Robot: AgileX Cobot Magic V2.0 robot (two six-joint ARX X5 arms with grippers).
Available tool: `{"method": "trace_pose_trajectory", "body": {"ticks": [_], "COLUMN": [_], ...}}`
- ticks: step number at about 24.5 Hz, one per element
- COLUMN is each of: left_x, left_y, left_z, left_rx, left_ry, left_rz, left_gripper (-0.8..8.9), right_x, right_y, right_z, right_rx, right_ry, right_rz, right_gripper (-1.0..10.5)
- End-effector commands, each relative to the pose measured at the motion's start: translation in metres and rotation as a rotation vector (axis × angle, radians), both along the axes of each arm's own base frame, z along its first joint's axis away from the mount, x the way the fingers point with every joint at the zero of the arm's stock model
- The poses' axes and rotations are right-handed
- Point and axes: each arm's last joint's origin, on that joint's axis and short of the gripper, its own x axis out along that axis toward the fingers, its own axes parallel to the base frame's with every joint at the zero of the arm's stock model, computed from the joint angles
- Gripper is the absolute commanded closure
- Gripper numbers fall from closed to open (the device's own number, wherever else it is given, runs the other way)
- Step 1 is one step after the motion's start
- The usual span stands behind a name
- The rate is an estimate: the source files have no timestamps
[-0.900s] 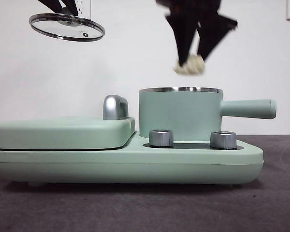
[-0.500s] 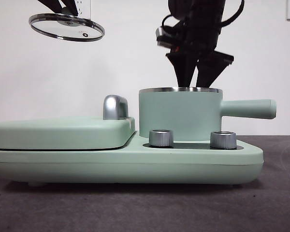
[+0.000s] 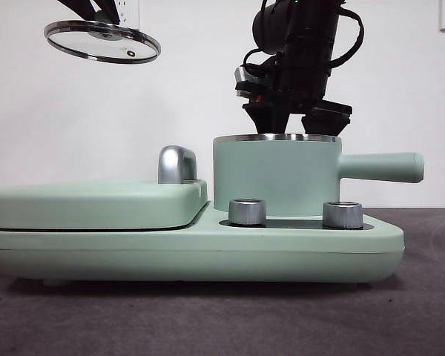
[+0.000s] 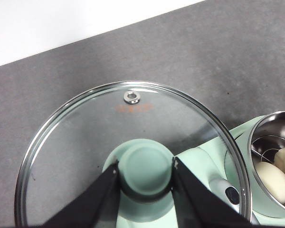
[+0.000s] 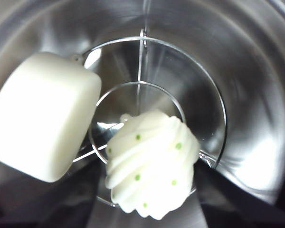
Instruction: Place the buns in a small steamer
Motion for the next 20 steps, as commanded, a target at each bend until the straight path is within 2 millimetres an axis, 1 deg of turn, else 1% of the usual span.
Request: {"method": "trace_pose_trajectory", "body": {"ticks": [1, 3, 4, 8, 10, 13, 15, 18, 20], "left_x": [0.004, 0.004, 0.004, 0.004, 0.004, 0.004, 0.005, 0.004, 0.003], "left_y": [-0.002, -0.002, -0.002, -0.002, -0.002, -0.002, -0.002, -0.005, -0.01], "left_z": [0.004, 0.004, 0.004, 0.004, 0.004, 0.004, 0.004, 0.004, 0.004], "left_rx": [-0.018, -0.018, -0.018, -0.018, -0.018, -0.019, -0.022, -0.025, -0.027], "left_ry": [-0.03, -0.03, -0.03, -0.031, -0.03, -0.031, -0.03, -0.03, -0.029], "left_rz": [-0.008, -0.008, -0.008, -0.008, -0.008, -0.008, -0.007, -0.013, -0.025], "left_gripper": [8.06, 8.06, 8.06, 8.06, 8.06, 8.06, 8.06, 8.06, 8.06], "right_x": [0.004, 0.003, 0.002, 0.001, 0.0, -0.005, -0.011, -0.027, -0.043], "right_y": [0.001, 0.001, 0.0, 0.0, -0.001, -0.003, -0.006, -0.014, -0.023], "right_z": [0.001, 0.003, 0.003, 0.017, 0.028, 0.052, 0.071, 0.101, 0.122], "right_rx": [-0.015, -0.019, -0.018, -0.002, 0.011, 0.018, 0.026, 0.057, 0.083], "right_ry": [-0.014, -0.015, -0.016, -0.045, -0.07, -0.083, -0.095, -0.152, -0.199], "right_rz": [-0.009, -0.014, -0.014, -0.014, -0.015, -0.015, -0.022, -0.02, -0.022], "right_gripper": [6.0, 5.3, 5.1, 5.1, 5.1, 5.1, 5.1, 5.1, 5.1]}}
